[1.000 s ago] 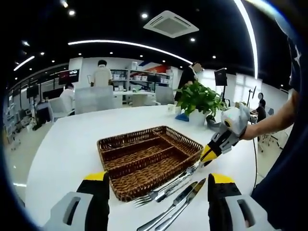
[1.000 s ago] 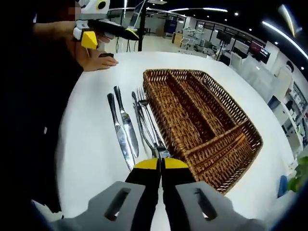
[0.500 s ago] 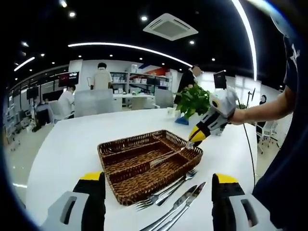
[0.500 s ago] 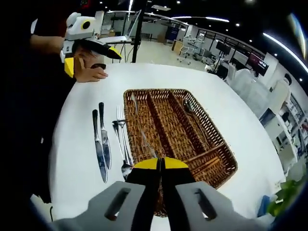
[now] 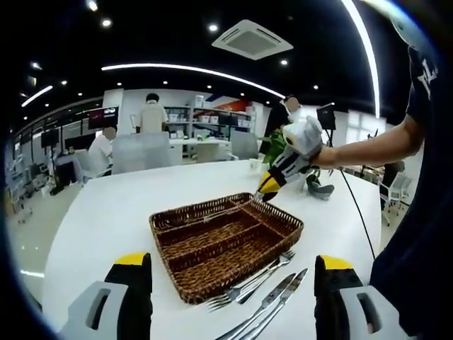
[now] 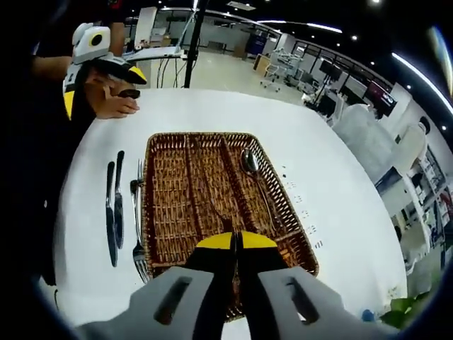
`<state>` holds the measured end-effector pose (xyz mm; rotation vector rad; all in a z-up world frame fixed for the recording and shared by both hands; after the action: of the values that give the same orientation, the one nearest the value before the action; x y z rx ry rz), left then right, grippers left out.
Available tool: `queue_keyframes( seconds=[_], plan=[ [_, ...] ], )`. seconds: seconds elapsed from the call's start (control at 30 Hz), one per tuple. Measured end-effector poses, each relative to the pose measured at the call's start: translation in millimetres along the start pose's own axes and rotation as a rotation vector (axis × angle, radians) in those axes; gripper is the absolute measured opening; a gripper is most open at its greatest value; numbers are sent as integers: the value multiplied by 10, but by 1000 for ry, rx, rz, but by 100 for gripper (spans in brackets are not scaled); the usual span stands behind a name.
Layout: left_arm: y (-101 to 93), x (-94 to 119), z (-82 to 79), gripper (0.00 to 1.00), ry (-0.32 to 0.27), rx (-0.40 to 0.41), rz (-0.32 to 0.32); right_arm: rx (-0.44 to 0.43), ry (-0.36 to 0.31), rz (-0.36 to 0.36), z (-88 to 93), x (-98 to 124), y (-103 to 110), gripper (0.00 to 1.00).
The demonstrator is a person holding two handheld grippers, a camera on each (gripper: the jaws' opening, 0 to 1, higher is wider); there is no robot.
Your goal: Arrange the knives, forks, and spoons in their matching storage slots by inserting each utensil handle-first until every utensil is classified and aligned in the correct compartment
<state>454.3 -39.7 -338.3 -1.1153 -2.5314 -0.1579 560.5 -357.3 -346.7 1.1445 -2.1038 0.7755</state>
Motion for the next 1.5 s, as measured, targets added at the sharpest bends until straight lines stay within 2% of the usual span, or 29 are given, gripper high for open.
queue_keyframes(
  seconds=[0.43, 0.67, 0.83, 1.07, 1.1, 1.2, 1.5],
  plan=[
    [3, -13, -2, 100, 12, -7, 8, -11, 33, 29, -19, -315, -382, 0],
    [-11, -38, 0, 100, 27, -16, 9, -9, 114, 39, 19, -507, -565, 0],
    [-30, -35, -14, 100, 26, -13, 7, -2, 168, -3, 42, -709, -605, 0],
    [-47, 2, -1, 100, 33, -6, -3, -71, 145, -74, -4, -1003, -635, 0],
    [-51, 14, -1, 100, 33, -3, -8, -112, 130, -101, -12, -1065, -630, 0],
    [-64, 32, -10, 100, 30, 2, -19, -127, 142, -130, 0, -1183, -679, 0],
    [-66, 78, 23, 100, 47, 10, -52, -231, 198, -223, 51, -1301, -725, 0]
  ],
)
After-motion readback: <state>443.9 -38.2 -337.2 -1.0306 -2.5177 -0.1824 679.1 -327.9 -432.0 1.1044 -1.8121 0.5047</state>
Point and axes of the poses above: the point that each gripper's makers call its tool centre point, and the gripper's own axes: x roughly backward along the fingers, y roughly to its left, z roughly out of its underside, the point moved 8 cm from there along x, roughly backward along the fingers, and after that the axes turned 6 degrees about -z, right-handed, at the moved point
